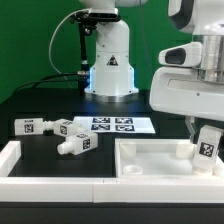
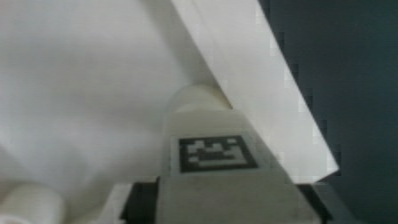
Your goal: Assemble one leg
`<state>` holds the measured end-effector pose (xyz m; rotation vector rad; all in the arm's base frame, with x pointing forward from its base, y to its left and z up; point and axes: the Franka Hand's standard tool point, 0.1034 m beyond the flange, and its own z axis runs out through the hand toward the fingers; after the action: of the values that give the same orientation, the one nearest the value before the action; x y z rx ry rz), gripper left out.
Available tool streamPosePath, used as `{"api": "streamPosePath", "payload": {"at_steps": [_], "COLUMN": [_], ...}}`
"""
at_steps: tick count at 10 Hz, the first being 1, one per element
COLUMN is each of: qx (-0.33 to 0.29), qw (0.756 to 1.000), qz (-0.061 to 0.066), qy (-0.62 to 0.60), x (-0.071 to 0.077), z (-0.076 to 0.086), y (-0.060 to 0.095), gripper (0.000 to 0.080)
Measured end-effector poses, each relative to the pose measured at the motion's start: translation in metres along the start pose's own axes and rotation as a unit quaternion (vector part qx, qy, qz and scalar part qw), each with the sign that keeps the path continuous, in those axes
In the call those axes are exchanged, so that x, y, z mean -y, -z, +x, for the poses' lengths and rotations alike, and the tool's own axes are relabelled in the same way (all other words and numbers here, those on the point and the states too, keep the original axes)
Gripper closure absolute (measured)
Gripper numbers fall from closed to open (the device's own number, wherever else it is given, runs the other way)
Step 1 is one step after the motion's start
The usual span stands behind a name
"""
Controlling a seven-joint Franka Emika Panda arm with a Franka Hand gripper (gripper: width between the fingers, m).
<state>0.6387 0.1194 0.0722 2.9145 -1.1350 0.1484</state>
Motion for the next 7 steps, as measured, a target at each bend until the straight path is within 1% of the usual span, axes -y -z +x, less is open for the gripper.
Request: {"api": "streamPosePath", "payload": {"at_steps": [1, 2, 3, 4, 5, 6, 7], "qx": [0.003, 0.009, 0.018, 0.023, 0.023, 0.023, 0.021], "qw": [0.998, 0.991, 0.975, 0.961, 0.956, 0.959, 0.966], "qz": [0.000, -0.004, 0.006, 0.012, 0.011, 0.011, 0.011], "qy": [-0.070, -0.130, -0.222, -0.276, -0.292, -0.284, -0.256], "x": [-0.0003, -0.0010, 0.0004, 0.0007, 0.0009, 0.0009, 0.0016], "z": [0.0005, 0.0000, 0.0007, 0.0023, 0.0017, 0.0017, 0.0007], "y": [-0.0001, -0.0001, -0.0002, 0.0003, 0.0000, -0.0001, 0.0001], "gripper": [0.0515, 0.0515, 0.0515, 0.0515, 0.0515, 0.0515, 0.0428]}}
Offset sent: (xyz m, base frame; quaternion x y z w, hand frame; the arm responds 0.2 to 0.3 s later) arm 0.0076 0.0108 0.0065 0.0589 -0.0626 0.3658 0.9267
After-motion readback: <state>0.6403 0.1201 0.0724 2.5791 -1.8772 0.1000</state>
